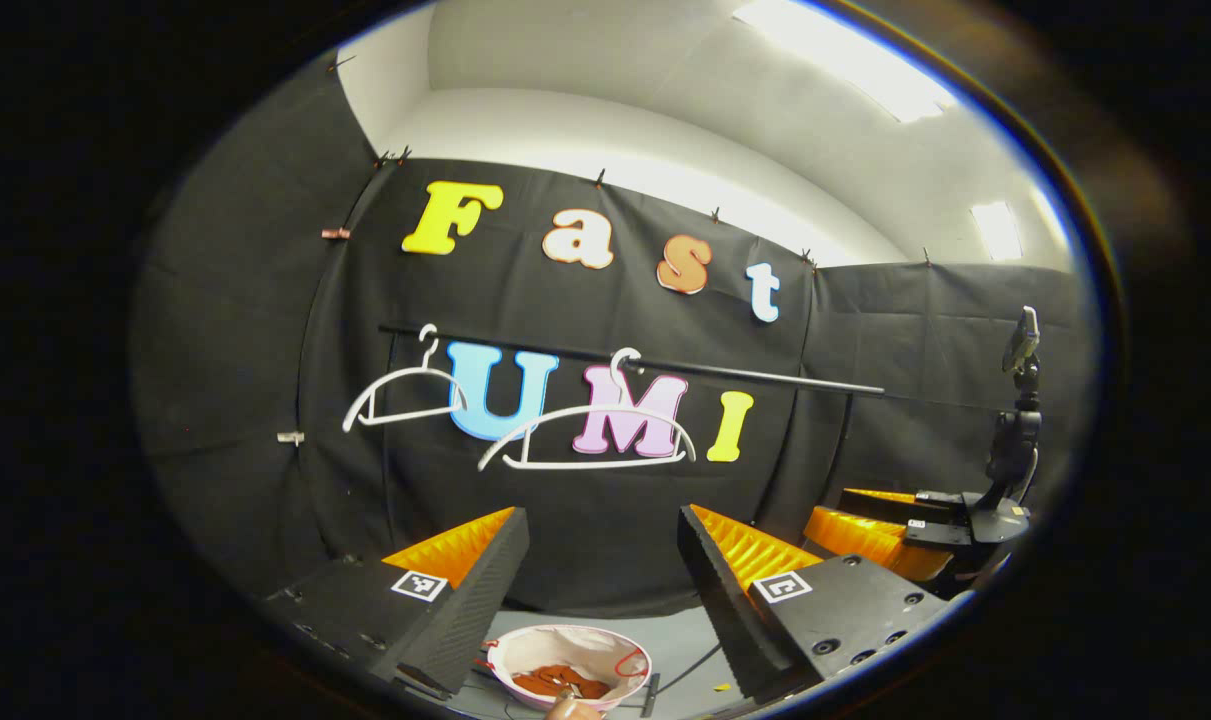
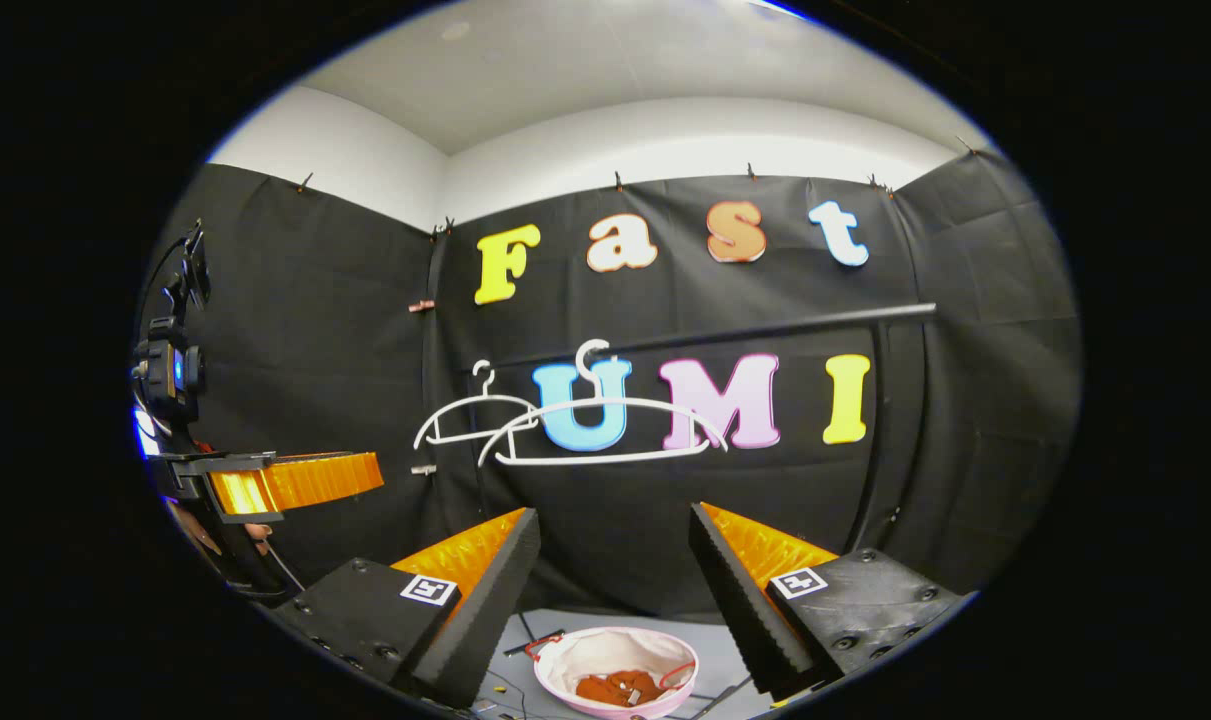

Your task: Grasp the clothes on the hanger with both hands and then place them into the laundry hamper below.

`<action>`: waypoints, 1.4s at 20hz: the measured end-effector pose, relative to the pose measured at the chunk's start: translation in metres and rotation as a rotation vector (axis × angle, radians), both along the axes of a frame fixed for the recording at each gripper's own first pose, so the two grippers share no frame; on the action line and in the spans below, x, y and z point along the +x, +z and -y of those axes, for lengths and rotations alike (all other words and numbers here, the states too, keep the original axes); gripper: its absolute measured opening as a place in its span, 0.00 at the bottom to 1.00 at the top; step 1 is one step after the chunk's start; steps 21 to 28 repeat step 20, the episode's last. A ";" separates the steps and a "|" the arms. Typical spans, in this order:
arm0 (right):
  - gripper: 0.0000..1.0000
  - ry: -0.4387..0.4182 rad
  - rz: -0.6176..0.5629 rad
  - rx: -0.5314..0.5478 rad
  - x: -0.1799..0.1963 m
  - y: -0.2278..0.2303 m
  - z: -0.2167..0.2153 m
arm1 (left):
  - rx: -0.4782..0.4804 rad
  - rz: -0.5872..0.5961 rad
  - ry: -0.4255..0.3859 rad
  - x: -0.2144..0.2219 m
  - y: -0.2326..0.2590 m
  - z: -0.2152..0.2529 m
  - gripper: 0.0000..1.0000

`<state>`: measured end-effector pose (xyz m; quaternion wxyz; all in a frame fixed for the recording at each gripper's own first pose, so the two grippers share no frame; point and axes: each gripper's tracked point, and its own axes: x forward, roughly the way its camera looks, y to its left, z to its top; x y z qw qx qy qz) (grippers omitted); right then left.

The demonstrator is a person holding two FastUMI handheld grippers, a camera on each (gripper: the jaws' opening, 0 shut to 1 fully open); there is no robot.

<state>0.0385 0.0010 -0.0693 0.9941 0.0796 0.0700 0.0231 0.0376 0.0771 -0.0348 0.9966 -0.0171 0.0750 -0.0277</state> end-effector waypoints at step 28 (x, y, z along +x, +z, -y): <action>1.00 -0.022 0.176 -0.056 -0.031 0.088 0.075 | -0.005 0.081 -0.020 0.007 0.052 0.092 0.95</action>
